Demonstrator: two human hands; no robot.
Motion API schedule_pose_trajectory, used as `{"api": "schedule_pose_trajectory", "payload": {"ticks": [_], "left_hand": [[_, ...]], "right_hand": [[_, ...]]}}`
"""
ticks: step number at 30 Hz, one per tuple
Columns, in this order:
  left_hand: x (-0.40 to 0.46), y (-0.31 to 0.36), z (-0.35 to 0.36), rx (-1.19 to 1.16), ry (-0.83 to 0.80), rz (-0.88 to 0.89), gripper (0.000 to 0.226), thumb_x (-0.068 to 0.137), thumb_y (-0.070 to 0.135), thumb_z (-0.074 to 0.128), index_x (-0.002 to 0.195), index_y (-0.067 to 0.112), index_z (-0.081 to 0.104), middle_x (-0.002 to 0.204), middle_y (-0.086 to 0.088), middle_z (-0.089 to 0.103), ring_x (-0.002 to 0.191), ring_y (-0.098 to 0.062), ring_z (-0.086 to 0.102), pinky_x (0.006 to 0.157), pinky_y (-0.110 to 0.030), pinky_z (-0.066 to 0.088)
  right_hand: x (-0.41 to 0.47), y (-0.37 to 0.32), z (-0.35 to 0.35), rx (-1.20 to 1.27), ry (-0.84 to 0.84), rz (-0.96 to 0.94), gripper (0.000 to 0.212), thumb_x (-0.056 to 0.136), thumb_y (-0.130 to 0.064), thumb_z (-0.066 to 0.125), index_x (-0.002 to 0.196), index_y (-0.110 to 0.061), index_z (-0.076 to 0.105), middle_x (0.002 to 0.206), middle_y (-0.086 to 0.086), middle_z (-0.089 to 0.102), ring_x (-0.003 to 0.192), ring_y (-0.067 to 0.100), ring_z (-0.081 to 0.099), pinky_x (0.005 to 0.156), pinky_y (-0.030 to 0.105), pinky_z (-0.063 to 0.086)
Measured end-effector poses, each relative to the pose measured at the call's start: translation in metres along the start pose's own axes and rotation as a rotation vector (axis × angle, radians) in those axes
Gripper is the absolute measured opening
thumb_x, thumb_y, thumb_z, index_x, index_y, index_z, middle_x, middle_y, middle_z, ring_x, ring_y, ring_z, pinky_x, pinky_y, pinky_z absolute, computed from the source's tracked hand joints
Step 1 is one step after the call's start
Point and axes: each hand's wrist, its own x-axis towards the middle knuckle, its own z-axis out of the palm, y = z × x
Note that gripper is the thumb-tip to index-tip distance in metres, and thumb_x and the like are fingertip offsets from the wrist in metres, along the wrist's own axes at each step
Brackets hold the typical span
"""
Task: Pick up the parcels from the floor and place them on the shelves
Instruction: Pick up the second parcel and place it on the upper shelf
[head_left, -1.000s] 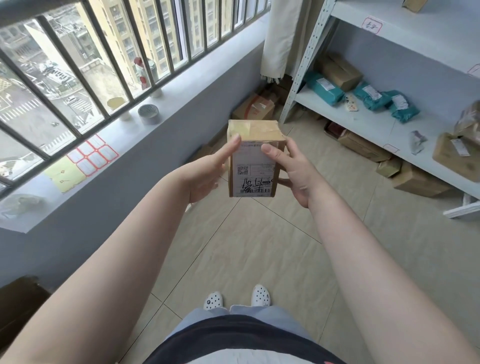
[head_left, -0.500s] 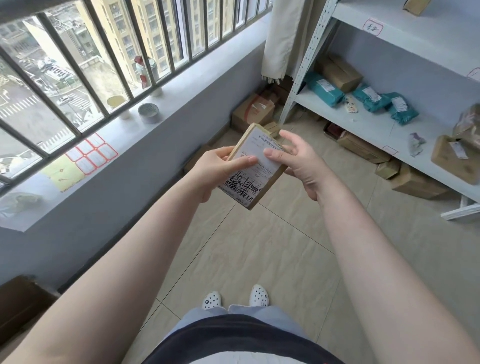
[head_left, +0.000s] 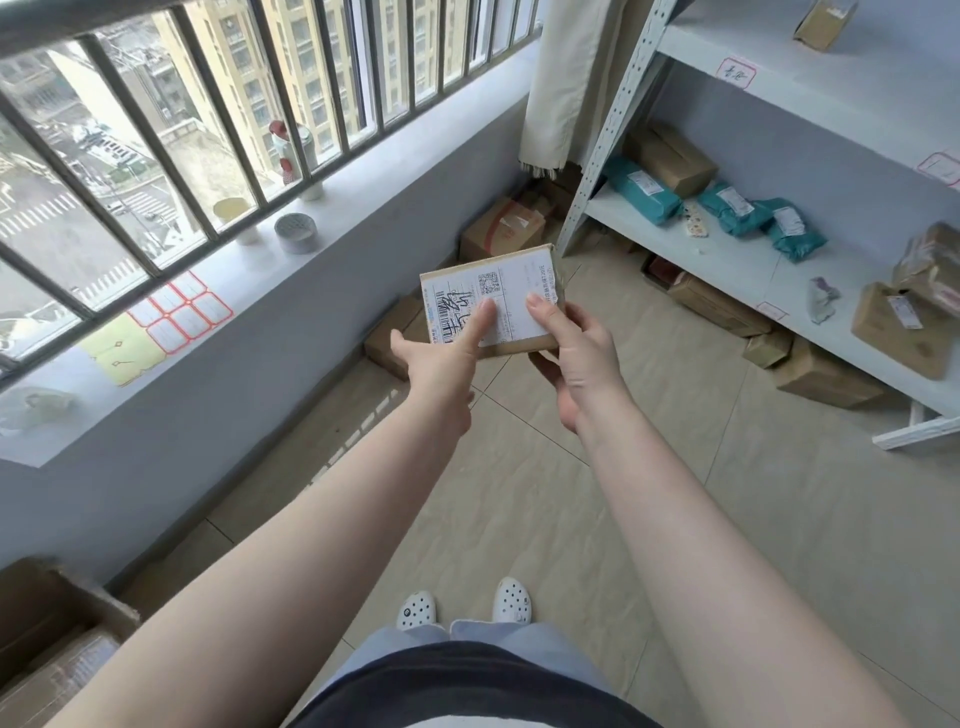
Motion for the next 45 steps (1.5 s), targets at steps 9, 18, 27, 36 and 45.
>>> {"api": "schedule_pose_trajectory", "payload": {"ticks": [9, 18, 27, 36, 45], "left_hand": [[0.02, 0.012, -0.018, -0.056, -0.157, 0.149, 0.062, 0.067, 0.027, 0.091, 0.115, 0.015, 0.054, 0.116, -0.013, 0.073, 0.103, -0.031, 0.073, 0.081, -0.044, 0.061], [0.009, 0.048, -0.024, 0.347, -0.295, 0.352, 0.071, 0.067, 0.017, 0.091, 0.13, 0.012, 0.056, 0.1, 0.003, 0.071, 0.089, -0.018, 0.07, 0.056, -0.022, 0.052], [0.011, 0.032, -0.019, 0.224, -0.313, 0.355, 0.067, 0.069, 0.03, 0.088, 0.129, 0.024, 0.058, 0.125, -0.003, 0.071, 0.116, -0.025, 0.068, 0.099, -0.05, 0.055], [0.012, 0.035, -0.021, 0.276, -0.427, 0.381, 0.059, 0.081, 0.013, 0.08, 0.134, 0.027, 0.058, 0.122, 0.0, 0.073, 0.111, -0.025, 0.07, 0.097, -0.05, 0.057], [0.006, 0.036, -0.002, 0.296, -0.334, 0.382, 0.071, 0.074, 0.031, 0.086, 0.135, 0.015, 0.053, 0.126, -0.002, 0.068, 0.111, -0.022, 0.07, 0.091, -0.047, 0.06]], "right_hand": [[-0.004, 0.002, -0.006, -0.134, -0.044, 0.024, 0.066, 0.081, -0.025, 0.075, 0.138, -0.016, 0.045, 0.123, 0.001, 0.064, 0.098, 0.01, 0.063, 0.079, 0.025, 0.047], [0.007, -0.009, -0.014, -0.376, -0.191, -0.031, 0.067, 0.079, -0.031, 0.077, 0.139, -0.024, 0.05, 0.128, 0.01, 0.064, 0.097, 0.01, 0.066, 0.072, 0.012, 0.047], [0.0, 0.002, 0.0, -0.13, -0.086, 0.007, 0.059, 0.081, -0.039, 0.073, 0.135, -0.027, 0.053, 0.105, -0.001, 0.072, 0.087, 0.01, 0.069, 0.074, 0.022, 0.052], [-0.004, -0.002, 0.001, -0.229, -0.094, -0.029, 0.044, 0.085, -0.033, 0.071, 0.122, -0.011, 0.062, 0.109, 0.007, 0.073, 0.088, 0.015, 0.07, 0.065, 0.02, 0.054], [-0.005, -0.01, -0.004, -0.144, 0.002, -0.072, 0.051, 0.081, -0.029, 0.076, 0.124, -0.01, 0.058, 0.111, 0.006, 0.073, 0.085, 0.014, 0.072, 0.07, 0.026, 0.058]]}}
